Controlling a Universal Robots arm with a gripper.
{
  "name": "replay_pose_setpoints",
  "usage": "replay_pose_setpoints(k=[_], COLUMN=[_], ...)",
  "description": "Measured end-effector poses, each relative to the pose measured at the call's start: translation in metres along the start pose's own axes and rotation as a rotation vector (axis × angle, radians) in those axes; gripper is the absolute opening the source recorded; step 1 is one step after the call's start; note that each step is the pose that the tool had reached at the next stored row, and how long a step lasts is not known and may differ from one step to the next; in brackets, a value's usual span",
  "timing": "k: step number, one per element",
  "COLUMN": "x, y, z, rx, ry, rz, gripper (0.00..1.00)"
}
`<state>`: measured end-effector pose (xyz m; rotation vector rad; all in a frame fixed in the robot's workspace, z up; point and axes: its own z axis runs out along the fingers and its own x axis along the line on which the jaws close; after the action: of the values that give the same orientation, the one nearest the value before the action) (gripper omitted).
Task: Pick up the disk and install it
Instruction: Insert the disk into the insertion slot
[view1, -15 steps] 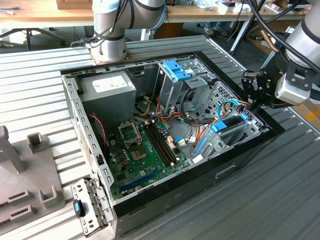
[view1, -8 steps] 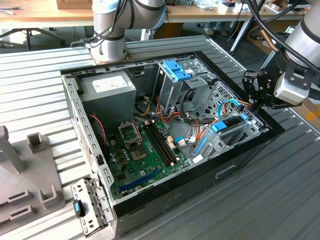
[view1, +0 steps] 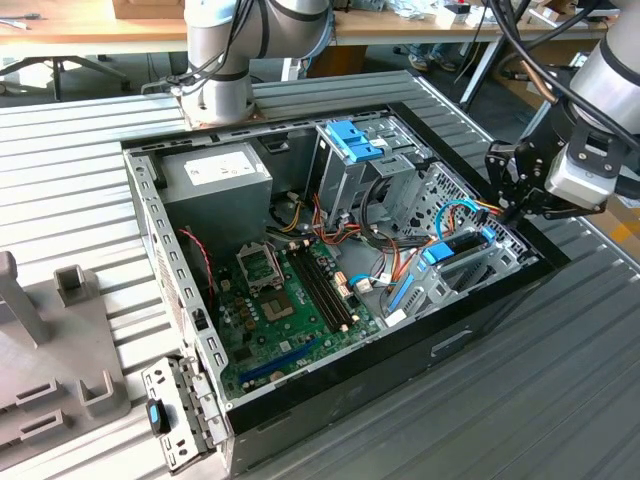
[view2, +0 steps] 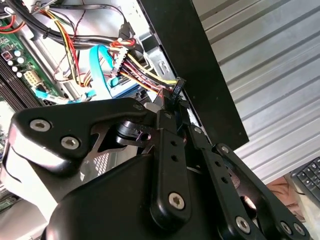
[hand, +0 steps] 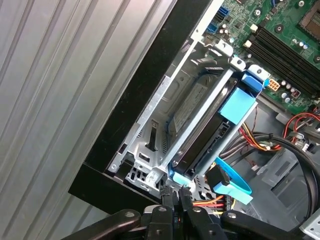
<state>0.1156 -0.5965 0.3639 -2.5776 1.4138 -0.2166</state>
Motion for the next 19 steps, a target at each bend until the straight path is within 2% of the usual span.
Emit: replay_pose_setpoints(k=[3,7,10,14,16,19], x=[-0.0031,-0.0037,-0.0041,-0.0045,-0.0049,-0.0051], y=[0.0049,0.0059,0.0066,0.0072,0.0077,0.0081], z=[-0.0012,-0.0015,-0.0017,-0.0018,-0.002,-0.002], rx=[-0.0005,-0.0007,-0.0015,-0.0033,-0.0036,-0.0058], ry=[0.0046,0.0067,0.0117,0.0243,0.0257,0.0409], rz=[0.022,0.03,0.051,0.102,0.107,0.17], gripper=[0.17,0.17,0.17,0.17,0.17,0.17])
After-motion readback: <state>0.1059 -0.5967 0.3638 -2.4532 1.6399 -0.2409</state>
